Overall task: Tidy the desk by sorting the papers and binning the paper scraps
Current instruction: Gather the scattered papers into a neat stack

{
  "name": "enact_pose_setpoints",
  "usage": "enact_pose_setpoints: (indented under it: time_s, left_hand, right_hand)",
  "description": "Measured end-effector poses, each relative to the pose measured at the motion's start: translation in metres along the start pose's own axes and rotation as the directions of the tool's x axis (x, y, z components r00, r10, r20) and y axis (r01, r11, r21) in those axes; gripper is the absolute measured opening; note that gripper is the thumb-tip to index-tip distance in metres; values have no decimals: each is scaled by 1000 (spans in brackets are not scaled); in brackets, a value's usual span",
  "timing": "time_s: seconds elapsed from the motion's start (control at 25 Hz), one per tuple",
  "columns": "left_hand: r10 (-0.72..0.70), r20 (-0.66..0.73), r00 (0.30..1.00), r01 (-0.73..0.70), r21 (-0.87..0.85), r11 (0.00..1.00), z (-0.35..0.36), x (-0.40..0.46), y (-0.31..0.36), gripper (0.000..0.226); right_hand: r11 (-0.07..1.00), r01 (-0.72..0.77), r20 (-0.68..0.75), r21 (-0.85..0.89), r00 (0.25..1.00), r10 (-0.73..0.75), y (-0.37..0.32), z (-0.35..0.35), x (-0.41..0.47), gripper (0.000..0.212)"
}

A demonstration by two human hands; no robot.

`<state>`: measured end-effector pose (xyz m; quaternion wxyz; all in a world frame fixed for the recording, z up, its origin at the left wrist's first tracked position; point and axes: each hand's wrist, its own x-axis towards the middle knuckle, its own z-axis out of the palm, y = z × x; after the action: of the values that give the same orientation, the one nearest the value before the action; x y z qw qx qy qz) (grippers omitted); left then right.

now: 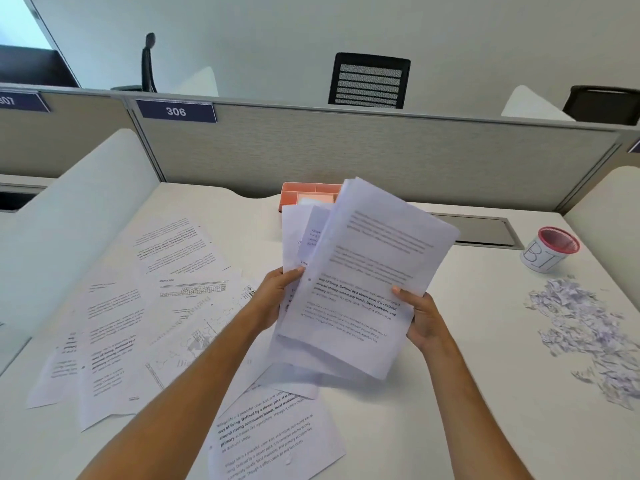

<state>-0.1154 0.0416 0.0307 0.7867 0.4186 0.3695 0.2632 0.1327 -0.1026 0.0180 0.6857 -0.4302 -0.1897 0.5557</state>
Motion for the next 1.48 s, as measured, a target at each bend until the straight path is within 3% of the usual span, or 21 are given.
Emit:
enact_pose_setpoints:
  time_s: [0.24,0.36,0.52,0.76,0.88,1.08,1.32,1.48]
  left_hand:
    - [65,26,998,-68,124,990,6,1,3,43]
    - [66,87,994,-87,270,959,9,1,9,51]
    - [128,109,986,-157,315,936,18,-2,21,48]
    - [278,196,940,-326,288,901,22,-10,44,43]
    - [288,207,935,-341,302,890,17,-13,49,44]
    - [199,169,965,-249,364,897,5,-16,40,39]
    - [283,166,945,-322,306,896,21,-22,39,36]
    - [283,157,946,-320,322,891,28,-20,47,37]
  right_hand:
    - [986,99,-227,-138,965,-129,2,10,-3,42]
    - [968,149,-248,-203,948,-198,4,14,-4,30]
    - [937,227,-178,-264,944,-279,1,24,-4,31]
    - [836,474,23,-276,873,-488,-23,37,-12,67]
    - [830,462,78,-313,883,-462,-24,37,-13,59]
    - [868,337,29,-366,936,-351,-11,32,-16,30]
    - [859,360,29,-363,926,-376,-15,38,-17,25]
    - [840,416,71,-348,905,-419,-27,36,-17,34]
